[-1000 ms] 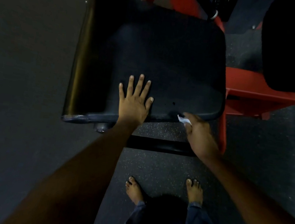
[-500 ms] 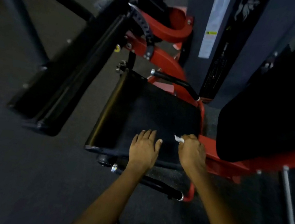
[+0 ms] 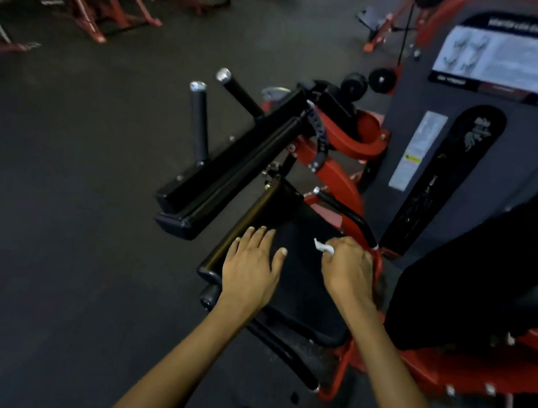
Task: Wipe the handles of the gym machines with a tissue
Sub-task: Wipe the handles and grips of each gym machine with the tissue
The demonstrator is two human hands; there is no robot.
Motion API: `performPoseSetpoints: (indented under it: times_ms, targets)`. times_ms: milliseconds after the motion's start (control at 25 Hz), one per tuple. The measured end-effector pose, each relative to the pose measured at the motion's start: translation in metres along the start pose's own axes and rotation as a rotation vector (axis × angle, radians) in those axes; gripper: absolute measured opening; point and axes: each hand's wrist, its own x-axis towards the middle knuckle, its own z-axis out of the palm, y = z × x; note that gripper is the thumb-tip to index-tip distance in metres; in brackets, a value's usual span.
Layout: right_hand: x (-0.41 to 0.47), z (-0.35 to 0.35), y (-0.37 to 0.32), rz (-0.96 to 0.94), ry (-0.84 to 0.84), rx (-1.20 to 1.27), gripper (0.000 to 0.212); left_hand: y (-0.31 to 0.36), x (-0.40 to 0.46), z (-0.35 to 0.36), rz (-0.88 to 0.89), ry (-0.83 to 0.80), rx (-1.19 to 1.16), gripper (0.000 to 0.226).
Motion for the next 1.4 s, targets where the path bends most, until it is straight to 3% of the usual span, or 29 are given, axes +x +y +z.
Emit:
performPoseSetpoints:
  times_ms: [160, 280, 760, 920, 1120, 1200, 1320, 1400]
  targets:
    - [0.022, -0.01, -0.057, -0.119, 0.028, 0.046, 0.018, -0.014, 0.005, -0.052, -0.031, 0.143, -0.039, 0.073]
    - [0.042, -0.009, -0.123, -0.285, 0.055, 0.174, 0.019, -0.046, 0.017, -0.091, -0.167, 0.278, -0.081, 0.09]
    - [0.085, 0.124, -0.406, -0.701, -0.187, 0.25, 0.023, -0.285, 0.031, -0.175, -0.689, 0.466, 0.042, 0.093]
    - [0.074, 0.162, -0.498, -0.841, -0.278, 0.258, 0.024, -0.359, 0.014, -0.206, -0.867, 0.448, 0.122, 0.084]
    - [0.034, 0.199, -0.594, -1.03, -0.431, 0.301, 0.024, -0.417, -0.03, -0.223, -1.087, 0.504, 0.16, 0.098]
    - [0.012, 0.215, -0.635, -1.108, -0.503, 0.322, 0.024, -0.441, -0.05, -0.234, -1.204, 0.498, 0.171, 0.09]
    - [-0.019, 0.239, -0.693, -1.269, -0.595, 0.343, 0.024, -0.486, -0.079, -0.244, -1.394, 0.501, 0.224, 0.059]
    - [-0.035, 0.253, -0.719, -1.384, -0.651, 0.316, 0.024, -0.504, -0.092, -0.247, -1.497, 0.494, 0.231, 0.054]
